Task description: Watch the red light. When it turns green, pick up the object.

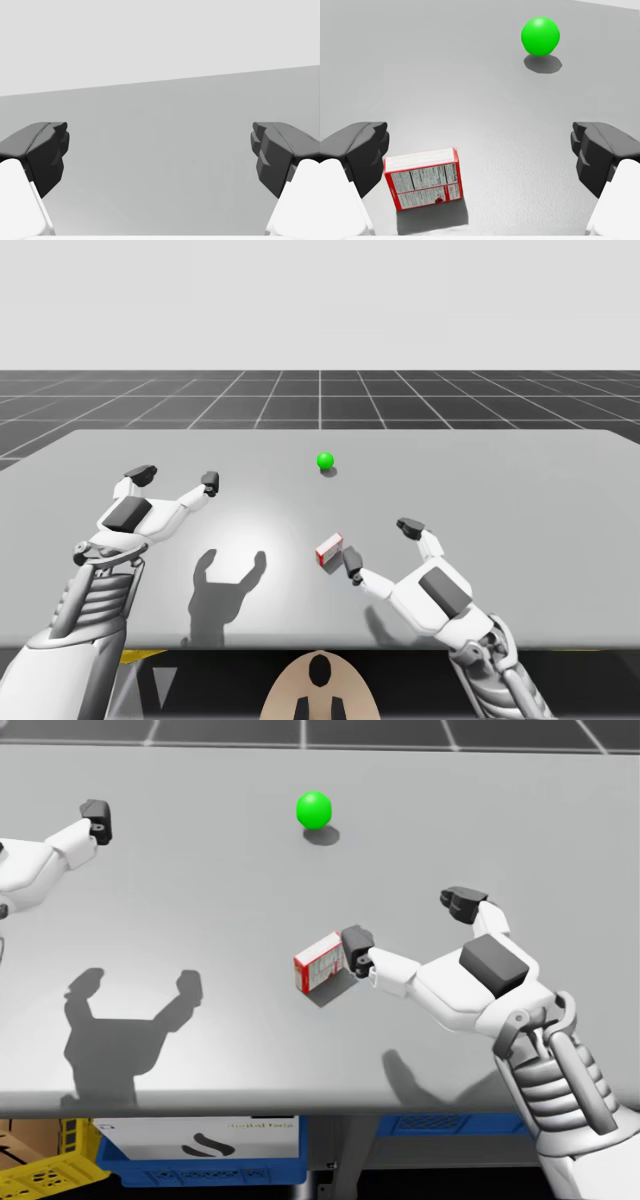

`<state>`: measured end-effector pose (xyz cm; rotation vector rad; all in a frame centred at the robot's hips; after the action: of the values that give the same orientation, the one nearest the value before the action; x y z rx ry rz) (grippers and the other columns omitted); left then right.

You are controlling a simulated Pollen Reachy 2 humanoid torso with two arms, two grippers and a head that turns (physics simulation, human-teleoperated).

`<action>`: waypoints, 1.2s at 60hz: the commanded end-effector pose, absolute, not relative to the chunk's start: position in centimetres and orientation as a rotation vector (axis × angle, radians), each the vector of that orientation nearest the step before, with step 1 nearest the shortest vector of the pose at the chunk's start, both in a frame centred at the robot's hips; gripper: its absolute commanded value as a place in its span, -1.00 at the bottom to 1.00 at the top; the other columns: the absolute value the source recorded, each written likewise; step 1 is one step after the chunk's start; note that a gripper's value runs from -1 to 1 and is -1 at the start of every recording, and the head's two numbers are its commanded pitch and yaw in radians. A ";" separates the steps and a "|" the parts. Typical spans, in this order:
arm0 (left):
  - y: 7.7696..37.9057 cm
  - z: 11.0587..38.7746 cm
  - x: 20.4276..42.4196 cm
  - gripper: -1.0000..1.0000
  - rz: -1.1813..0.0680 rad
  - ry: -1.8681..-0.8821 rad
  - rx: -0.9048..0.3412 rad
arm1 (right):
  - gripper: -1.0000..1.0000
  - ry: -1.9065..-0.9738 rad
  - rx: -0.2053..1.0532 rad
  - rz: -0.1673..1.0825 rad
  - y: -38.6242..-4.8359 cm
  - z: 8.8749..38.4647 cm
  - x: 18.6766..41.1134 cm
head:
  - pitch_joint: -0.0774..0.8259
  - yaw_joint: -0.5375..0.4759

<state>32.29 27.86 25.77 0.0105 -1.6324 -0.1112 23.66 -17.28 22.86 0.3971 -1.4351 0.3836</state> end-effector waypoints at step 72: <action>28.0 25.7 32.5 -1.00 -0.119 -1.632 0.028 | -0.17 -1.285 0.463 0.491 -6.2 13.8 28.7 | 0.82 0.06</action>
<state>32.47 28.02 25.75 0.0262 -1.6321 -0.1164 29.31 -10.06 13.63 0.3561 -1.2680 0.5564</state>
